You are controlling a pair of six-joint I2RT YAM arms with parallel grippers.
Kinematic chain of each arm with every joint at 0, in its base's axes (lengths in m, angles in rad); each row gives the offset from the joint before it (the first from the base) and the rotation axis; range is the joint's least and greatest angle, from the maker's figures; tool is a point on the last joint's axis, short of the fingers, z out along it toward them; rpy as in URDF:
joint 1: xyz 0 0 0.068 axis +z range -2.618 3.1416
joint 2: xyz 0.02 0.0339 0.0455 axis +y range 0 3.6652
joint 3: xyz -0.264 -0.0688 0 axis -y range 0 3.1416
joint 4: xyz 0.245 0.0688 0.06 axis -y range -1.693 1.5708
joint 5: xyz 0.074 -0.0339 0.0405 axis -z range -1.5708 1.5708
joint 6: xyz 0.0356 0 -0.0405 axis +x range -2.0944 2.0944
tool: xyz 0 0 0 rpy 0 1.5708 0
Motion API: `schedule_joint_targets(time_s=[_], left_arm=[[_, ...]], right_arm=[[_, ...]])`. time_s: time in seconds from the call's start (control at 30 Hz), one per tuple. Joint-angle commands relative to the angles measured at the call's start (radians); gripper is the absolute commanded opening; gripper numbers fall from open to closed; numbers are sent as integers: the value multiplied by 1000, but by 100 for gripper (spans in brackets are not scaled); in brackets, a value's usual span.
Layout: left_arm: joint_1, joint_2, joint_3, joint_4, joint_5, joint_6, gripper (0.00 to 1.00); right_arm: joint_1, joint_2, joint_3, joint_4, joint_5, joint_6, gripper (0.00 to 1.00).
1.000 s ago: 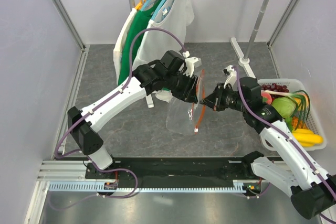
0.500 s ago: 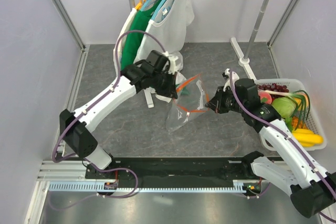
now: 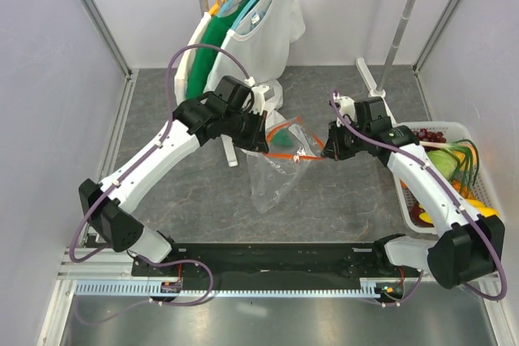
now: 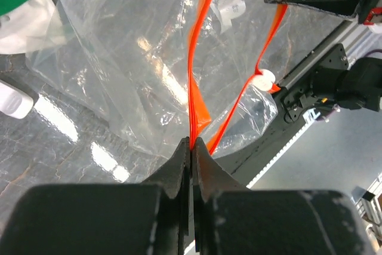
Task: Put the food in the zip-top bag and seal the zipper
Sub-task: Open the zipper of the food storage bag at the center of the board.
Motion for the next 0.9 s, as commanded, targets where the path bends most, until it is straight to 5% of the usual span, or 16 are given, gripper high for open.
schedule_joint_targets(time_s=[0.0,0.1,0.27,0.43,0.67,0.87], left_arm=[[20,101,60,-86,1,-9,2],[20,175,83,-72,13,-38,2],[20,216,122,-51,38,-64,2],[20,227,128,-48,41,-66,2],[20,222,114,-38,49,-74,2],[18,216,104,-34,67,-77,2]], right_arm=[[-32,55,52,-123,2,-195,10],[-32,48,66,-163,-7,-273,22],[-32,-6,92,-246,14,-359,70],[-32,-41,197,-338,40,-443,98],[-32,-23,380,-619,114,-630,98],[-46,-17,417,-777,330,-859,98]])
